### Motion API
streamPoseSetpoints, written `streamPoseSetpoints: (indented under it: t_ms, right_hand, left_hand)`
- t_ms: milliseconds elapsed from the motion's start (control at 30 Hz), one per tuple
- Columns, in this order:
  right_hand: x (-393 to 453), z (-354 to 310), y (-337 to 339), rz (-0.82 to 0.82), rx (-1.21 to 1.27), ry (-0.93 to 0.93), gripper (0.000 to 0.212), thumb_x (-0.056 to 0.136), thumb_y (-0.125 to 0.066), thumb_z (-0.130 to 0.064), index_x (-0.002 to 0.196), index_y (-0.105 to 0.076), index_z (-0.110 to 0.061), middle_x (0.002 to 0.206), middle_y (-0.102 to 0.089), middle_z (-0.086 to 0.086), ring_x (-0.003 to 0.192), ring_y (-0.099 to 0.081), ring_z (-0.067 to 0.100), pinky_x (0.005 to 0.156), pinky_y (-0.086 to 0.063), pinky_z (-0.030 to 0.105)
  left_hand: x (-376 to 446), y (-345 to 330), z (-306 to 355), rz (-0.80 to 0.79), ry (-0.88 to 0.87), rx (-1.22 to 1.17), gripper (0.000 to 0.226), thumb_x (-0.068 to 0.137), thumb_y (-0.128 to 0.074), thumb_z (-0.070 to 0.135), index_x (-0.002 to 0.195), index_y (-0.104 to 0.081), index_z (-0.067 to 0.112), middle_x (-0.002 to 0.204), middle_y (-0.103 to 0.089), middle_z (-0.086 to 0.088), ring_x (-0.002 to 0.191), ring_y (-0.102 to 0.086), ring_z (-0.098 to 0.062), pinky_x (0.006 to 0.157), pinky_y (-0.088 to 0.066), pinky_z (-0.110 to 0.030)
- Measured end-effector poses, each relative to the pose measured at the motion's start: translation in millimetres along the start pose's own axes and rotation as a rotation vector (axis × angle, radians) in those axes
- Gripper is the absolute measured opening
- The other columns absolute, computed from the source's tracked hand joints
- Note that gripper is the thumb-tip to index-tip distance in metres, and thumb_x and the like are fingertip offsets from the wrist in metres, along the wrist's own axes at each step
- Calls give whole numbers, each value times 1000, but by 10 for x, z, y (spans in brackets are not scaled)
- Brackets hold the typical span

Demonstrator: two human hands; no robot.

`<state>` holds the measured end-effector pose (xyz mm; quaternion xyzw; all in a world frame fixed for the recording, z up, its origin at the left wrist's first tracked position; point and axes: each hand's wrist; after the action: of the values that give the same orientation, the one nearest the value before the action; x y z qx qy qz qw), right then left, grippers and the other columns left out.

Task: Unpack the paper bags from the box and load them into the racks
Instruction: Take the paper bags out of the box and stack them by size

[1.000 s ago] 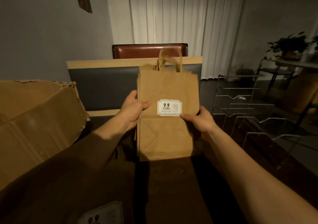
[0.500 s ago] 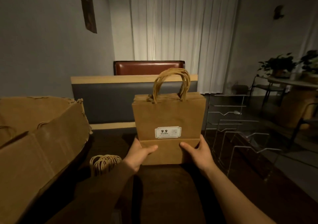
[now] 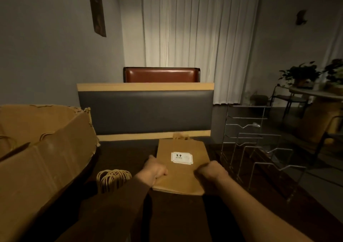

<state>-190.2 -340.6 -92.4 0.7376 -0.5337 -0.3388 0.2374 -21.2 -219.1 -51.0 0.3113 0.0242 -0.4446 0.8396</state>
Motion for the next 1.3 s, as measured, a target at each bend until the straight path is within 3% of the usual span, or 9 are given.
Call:
streamPoseSetpoints:
  t_ms: [133,233,567,633,733,933,1033,1167,1300]
  right_hand:
    - [-319,-183,151,210,-239,32,69,86,-68,-36,143,-37,-13,150,-24,16,136,-30,37,112,-33,47]
    - [-691,-399,140,265,-167,227,71,93,-63,-35,150,-29,-10,154,-25,16,140,-33,33,112,-36,41]
    - [-2485,-671,-618,-435,347,268,77,91,-56,-59,150,-39,-12,140,-57,7,129,-53,27,111,-41,42]
    - [-2654,-599,-699,-466,449,232,43,95,-59,-44,128,-58,-17,112,-68,2,110,-64,24,103,-49,45]
    - [-2905,-505,-779,-510,534,168,13,97,-60,-27,87,-52,-25,93,-68,3,98,-68,25,99,-53,45]
    - [-3047,-358,-1075,-254,329,241,39,95,-60,-21,132,-53,-10,132,-61,7,117,-60,27,98,-49,34]
    - [-3023,-290,-1117,-227,384,309,46,100,-55,-18,144,-44,-8,138,-57,6,122,-57,23,93,-45,27]
    - [-3003,-225,-962,-196,462,469,82,82,-68,-46,152,-32,-23,144,-54,2,125,-55,18,105,-48,41]
    - [-2945,-332,-651,-171,543,715,50,95,-64,-26,141,-43,-29,127,-62,-16,116,-58,0,97,-48,22]
  left_hand:
    - [-198,282,177,57,-95,-5,72,91,-68,18,152,-30,7,153,-41,-13,136,-43,-28,102,-39,-33]
    - [-445,684,198,168,-172,14,65,96,-61,32,152,-34,13,153,-42,-10,138,-42,-29,103,-39,-36]
    - [-1492,1334,-788,162,-102,43,80,95,-52,57,157,-22,17,162,-27,-6,148,-27,-28,118,-24,-39]
    - [-1696,1350,-1067,140,-19,-53,84,88,-61,57,153,-31,15,153,-42,-8,137,-44,-29,111,-39,-42]
    - [-1952,1283,-1427,54,97,-358,37,94,-62,29,126,-56,11,111,-68,-9,94,-65,-22,73,-56,-39]
    - [-2080,1228,-1627,-47,186,-646,21,93,-63,9,113,-64,1,90,-74,-21,76,-73,-31,70,-61,-43]
    - [-2046,1129,-1678,-142,104,-529,33,88,-70,14,118,-67,1,101,-76,-15,94,-72,-30,97,-53,-44]
    - [-2043,1035,-1731,-81,-171,-593,40,86,-74,15,124,-66,8,108,-76,-10,101,-72,-30,99,-51,-51]
    - [-2127,1018,-1535,-44,-512,-717,39,93,-65,11,131,-58,11,122,-71,-8,111,-69,-26,93,-54,-42]
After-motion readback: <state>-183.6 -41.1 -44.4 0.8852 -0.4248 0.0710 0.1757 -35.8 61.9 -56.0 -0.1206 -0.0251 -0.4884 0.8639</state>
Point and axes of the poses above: each hand's wrist, its own x-axis towards the middle knuckle, its own y-axis out of the back of the hand, z = x × y
